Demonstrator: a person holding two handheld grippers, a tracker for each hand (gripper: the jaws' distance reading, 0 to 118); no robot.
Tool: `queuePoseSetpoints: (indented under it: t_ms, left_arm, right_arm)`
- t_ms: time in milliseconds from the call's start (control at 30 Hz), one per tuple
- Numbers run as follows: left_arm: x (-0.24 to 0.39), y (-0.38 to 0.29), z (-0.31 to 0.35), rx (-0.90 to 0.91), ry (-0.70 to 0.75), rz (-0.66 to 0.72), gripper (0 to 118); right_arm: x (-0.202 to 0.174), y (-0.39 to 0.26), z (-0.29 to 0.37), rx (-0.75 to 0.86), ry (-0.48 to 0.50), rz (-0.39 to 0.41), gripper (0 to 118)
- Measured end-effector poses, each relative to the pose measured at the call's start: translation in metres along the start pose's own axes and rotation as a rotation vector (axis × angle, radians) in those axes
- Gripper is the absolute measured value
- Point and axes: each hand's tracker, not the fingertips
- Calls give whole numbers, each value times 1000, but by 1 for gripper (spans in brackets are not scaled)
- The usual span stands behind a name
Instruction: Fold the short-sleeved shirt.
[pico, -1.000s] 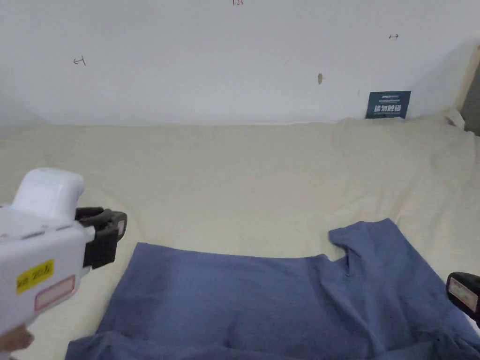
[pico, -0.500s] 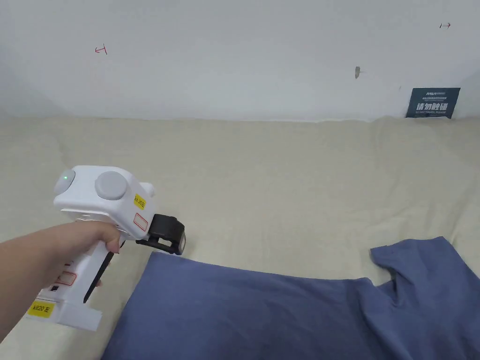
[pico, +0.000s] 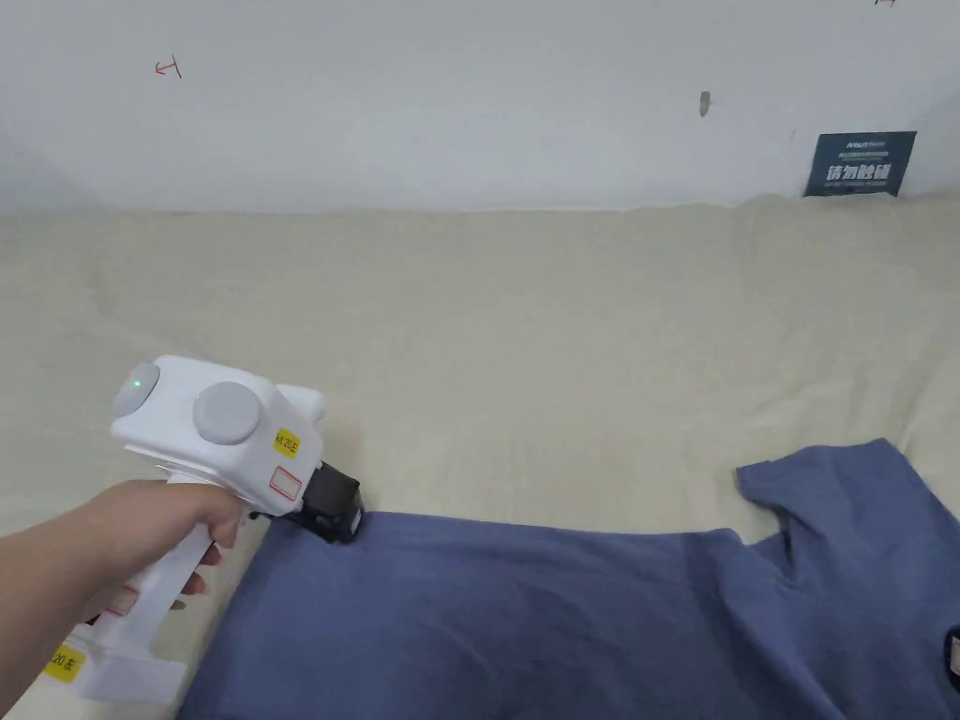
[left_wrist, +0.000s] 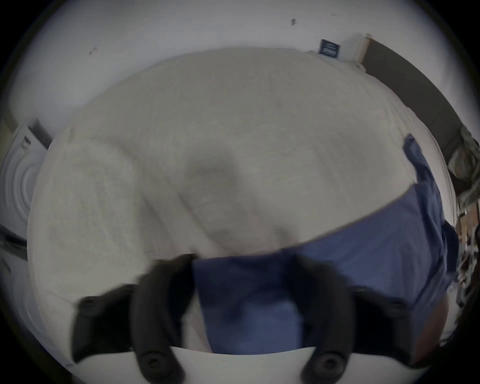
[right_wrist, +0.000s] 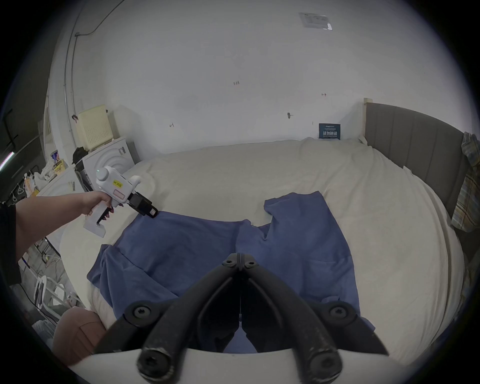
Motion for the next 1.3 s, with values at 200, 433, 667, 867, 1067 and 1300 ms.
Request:
queuePoseSetpoints:
  t_ms: [200, 433, 667, 867, 1067, 1300]
  left_arm:
    - [10, -8, 15, 15, 7, -101, 4]
    - [0, -10, 28, 62, 10, -54, 4]
    - [4, -19, 25, 71, 23, -56, 4]
    - [-1, -24, 19, 14, 25, -50, 4]
    - [-3, -29, 16, 16, 30, -29, 4]
    - [4, -34, 59, 93, 11, -11, 4]
  right_arm:
    - [16, 27, -1, 63, -6, -58, 0]
    - [112, 120, -95, -203, -177, -166, 33]
    - [174, 99, -198, -629, -279, -246, 110]
    - [161, 71, -201, -643, -330, -254, 72]
    - [166, 104, -175, -568, -304, -128, 0]
    - [151, 120, -86, -409, -265, -164, 0]
